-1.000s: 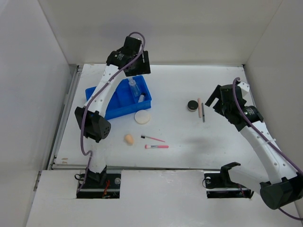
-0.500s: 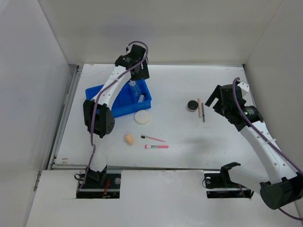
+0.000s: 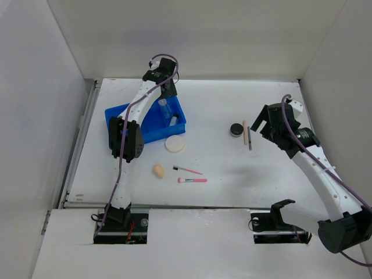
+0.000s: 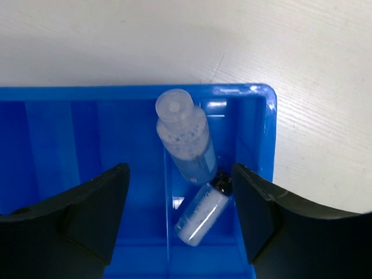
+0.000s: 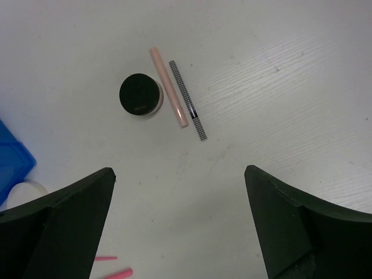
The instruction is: Organize the makeup
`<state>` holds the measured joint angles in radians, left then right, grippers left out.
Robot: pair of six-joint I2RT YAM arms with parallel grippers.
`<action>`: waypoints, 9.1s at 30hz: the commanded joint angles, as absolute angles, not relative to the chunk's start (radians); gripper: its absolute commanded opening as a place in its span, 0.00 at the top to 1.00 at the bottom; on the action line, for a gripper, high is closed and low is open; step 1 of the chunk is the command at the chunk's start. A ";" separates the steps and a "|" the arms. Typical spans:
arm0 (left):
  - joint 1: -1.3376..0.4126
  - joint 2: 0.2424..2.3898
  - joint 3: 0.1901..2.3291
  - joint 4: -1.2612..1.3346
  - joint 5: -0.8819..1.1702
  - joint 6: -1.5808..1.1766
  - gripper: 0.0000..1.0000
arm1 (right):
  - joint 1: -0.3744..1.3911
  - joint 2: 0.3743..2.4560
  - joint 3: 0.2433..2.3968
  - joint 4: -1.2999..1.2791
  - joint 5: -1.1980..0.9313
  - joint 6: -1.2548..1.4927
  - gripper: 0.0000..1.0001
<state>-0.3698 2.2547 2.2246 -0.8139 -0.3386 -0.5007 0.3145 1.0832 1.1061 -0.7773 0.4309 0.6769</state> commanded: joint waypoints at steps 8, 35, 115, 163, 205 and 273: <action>-0.345 2.344 2.350 -0.798 -0.353 -0.492 0.53 | 0.311 1.091 1.137 -0.756 0.449 0.658 0.01; -0.345 2.338 2.281 -0.765 -0.290 -0.456 0.45 | 0.311 1.100 1.137 -0.756 0.449 0.658 0.01; -0.483 1.695 1.550 -0.787 -0.040 -0.356 1.00 | 0.311 1.063 1.109 -0.747 0.422 0.667 0.01; -0.474 1.395 1.353 -0.900 -0.256 -0.496 0.94 | 0.311 1.094 1.111 -0.709 0.390 0.649 0.01; -0.799 1.831 1.316 -0.565 -0.339 -0.344 0.37 | 0.311 1.046 1.092 -0.736 0.402 0.649 0.01; -0.469 1.875 1.881 -0.896 -0.434 -0.264 0.46 | 0.311 1.045 1.101 -0.764 0.423 0.640 0.01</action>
